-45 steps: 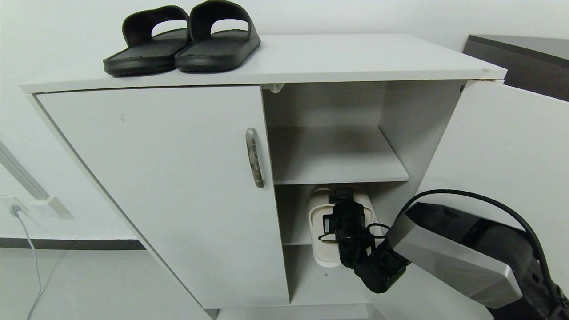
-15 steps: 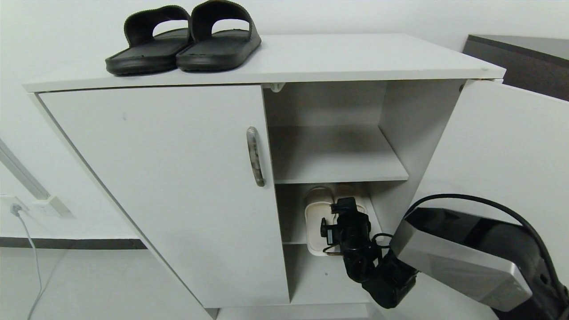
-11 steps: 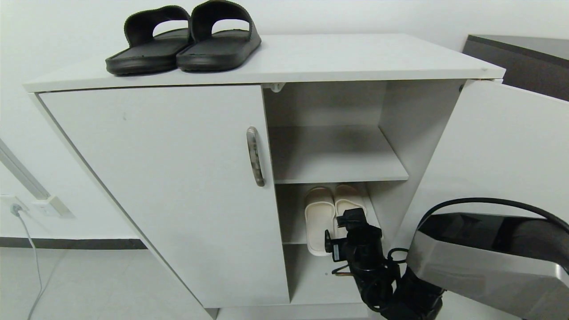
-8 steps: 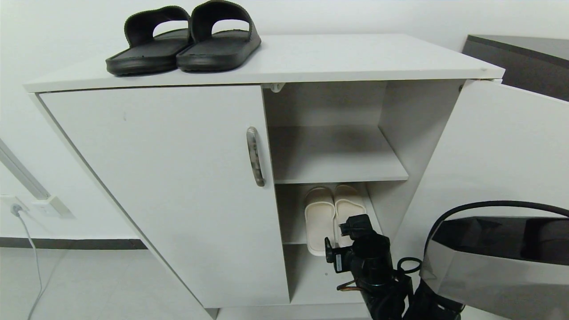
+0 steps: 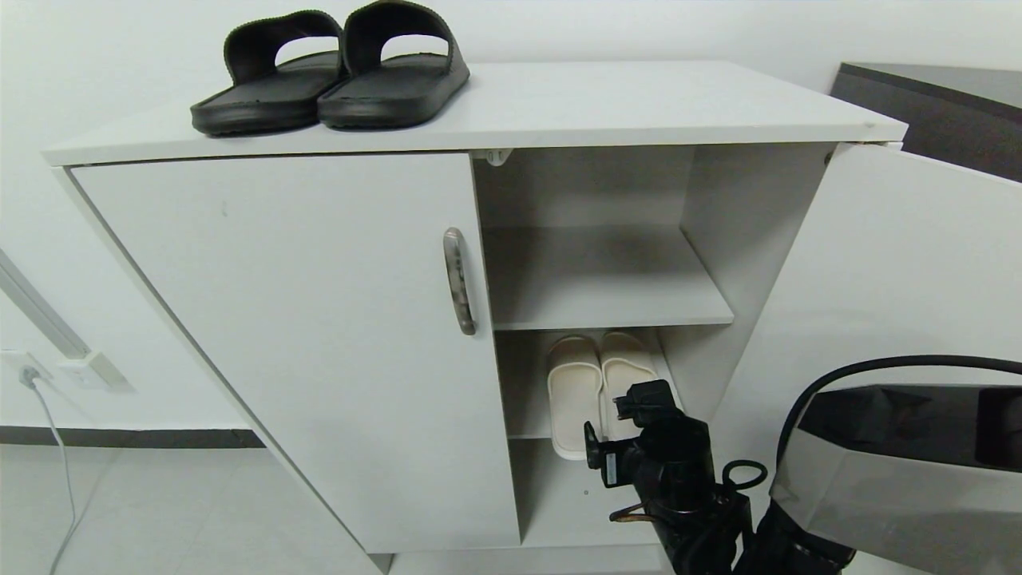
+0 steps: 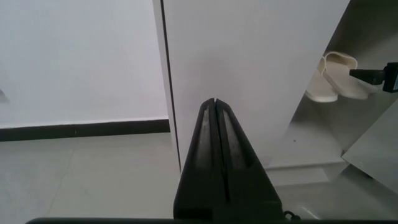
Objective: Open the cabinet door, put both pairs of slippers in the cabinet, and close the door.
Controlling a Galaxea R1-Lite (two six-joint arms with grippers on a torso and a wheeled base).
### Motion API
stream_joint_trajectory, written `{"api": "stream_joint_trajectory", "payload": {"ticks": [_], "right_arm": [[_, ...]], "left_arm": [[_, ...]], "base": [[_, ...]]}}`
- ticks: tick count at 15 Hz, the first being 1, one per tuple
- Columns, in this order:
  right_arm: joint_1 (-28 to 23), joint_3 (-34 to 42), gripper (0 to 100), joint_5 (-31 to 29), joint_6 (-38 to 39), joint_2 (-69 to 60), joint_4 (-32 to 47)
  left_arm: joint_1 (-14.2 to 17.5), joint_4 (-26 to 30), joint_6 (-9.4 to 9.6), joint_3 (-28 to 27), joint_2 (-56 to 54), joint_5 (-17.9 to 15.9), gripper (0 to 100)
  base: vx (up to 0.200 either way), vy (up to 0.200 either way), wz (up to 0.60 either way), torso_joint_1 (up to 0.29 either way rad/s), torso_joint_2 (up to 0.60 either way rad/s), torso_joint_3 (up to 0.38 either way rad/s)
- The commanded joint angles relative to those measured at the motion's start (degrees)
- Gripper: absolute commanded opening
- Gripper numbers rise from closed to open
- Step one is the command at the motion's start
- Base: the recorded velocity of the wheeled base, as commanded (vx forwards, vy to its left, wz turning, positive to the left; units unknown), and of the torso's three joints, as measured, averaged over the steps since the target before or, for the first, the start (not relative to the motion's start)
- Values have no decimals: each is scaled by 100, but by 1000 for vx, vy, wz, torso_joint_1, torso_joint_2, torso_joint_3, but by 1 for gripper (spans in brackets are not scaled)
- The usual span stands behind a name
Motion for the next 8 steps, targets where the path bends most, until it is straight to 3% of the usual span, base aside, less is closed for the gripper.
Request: {"api": "stream_joint_trajectory", "payload": {"ticks": [1, 8], "right_arm": [[2, 1, 100, -2, -1, -11, -4], [19, 28, 100, -11, -1, -2, -13]], "left_arm": [[9, -1, -1, 0, 5, 0, 0], [1, -1, -9, 0, 5, 0, 0]], "base": [[-200, 0, 0, -2, 2, 7], [-200, 0, 0, 0, 2, 5]]}}
